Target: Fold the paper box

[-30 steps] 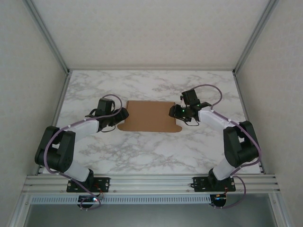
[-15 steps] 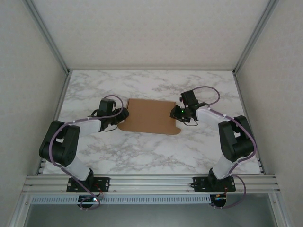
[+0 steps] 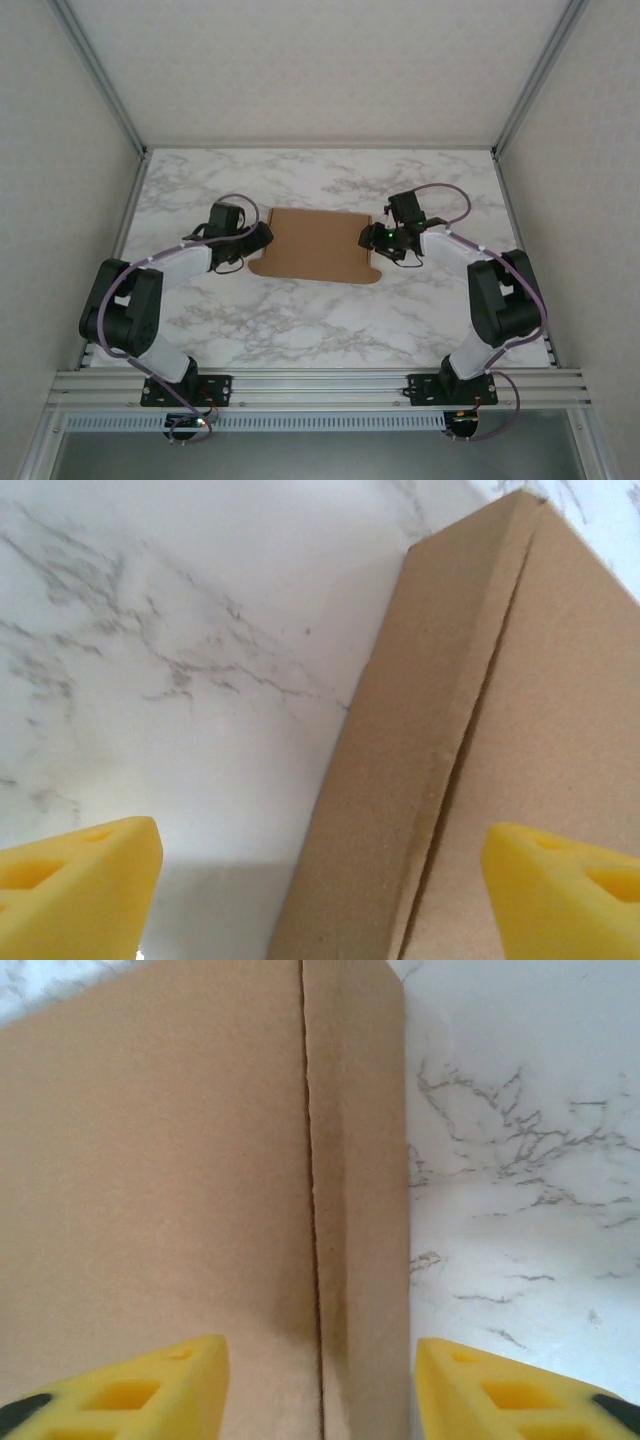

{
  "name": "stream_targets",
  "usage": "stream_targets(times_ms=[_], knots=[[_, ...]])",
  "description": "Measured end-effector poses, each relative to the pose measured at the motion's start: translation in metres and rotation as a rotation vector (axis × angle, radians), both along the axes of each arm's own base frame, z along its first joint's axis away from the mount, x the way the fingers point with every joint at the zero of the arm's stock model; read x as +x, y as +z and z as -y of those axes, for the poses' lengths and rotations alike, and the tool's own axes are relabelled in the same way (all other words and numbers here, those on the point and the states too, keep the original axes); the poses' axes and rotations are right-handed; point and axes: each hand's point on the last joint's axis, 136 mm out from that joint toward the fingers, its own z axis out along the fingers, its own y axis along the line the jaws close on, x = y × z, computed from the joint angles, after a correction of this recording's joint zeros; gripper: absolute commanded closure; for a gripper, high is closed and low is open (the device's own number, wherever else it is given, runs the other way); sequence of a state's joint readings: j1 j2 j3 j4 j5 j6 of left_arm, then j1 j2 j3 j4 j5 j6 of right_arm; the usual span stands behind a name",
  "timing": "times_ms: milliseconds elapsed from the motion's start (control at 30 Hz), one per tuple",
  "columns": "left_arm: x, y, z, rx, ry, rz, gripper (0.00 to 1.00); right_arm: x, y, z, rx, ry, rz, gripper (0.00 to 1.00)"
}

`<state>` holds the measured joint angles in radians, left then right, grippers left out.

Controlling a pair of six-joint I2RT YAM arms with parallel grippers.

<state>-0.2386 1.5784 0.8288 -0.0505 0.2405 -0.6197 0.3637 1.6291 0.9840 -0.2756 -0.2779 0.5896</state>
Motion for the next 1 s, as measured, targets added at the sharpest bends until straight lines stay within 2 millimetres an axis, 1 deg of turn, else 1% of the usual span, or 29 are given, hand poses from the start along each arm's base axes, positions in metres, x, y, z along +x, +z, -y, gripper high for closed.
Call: stream_targets(times_ms=[100,167,233,267,367,433,533,667,733,833,933,1000], knots=[[0.012,0.017,0.001,0.023,-0.036,0.042,0.19,0.007,0.017,0.005,0.047,-0.019,0.048,0.36],[0.022,0.024,0.007,0.021,-0.086,0.063,0.23,0.015,0.024,0.01,0.085,-0.037,0.072,0.32],[0.028,0.023,0.012,0.013,-0.134,0.066,0.28,0.02,0.026,0.013,0.117,-0.046,0.078,0.26],[0.029,0.019,0.014,0.003,-0.156,0.057,0.3,0.022,0.026,0.013,0.133,-0.045,0.079,0.26],[0.026,0.004,0.015,-0.032,-0.196,0.017,0.4,0.025,0.022,0.009,0.181,-0.026,0.066,0.25],[0.024,-0.001,0.018,-0.063,-0.219,0.0,0.48,0.027,0.016,0.005,0.211,-0.011,0.048,0.26],[0.023,-0.006,0.025,-0.109,-0.254,-0.008,0.56,0.025,0.002,0.0,0.236,0.007,0.007,0.26],[0.024,-0.007,0.035,-0.159,-0.298,-0.001,0.65,0.022,-0.01,-0.005,0.258,0.025,-0.032,0.26],[0.025,-0.007,0.038,-0.176,-0.318,0.01,0.73,0.022,-0.012,-0.006,0.265,0.031,-0.039,0.27],[0.028,-0.008,0.039,-0.209,-0.337,0.021,0.79,0.022,-0.012,-0.007,0.272,0.034,-0.039,0.26],[0.03,-0.008,0.037,-0.247,-0.352,0.027,0.84,0.023,-0.011,-0.006,0.281,0.032,-0.041,0.25],[0.031,-0.008,0.035,-0.265,-0.358,0.029,0.86,0.023,-0.011,-0.005,0.281,0.029,-0.04,0.24]])
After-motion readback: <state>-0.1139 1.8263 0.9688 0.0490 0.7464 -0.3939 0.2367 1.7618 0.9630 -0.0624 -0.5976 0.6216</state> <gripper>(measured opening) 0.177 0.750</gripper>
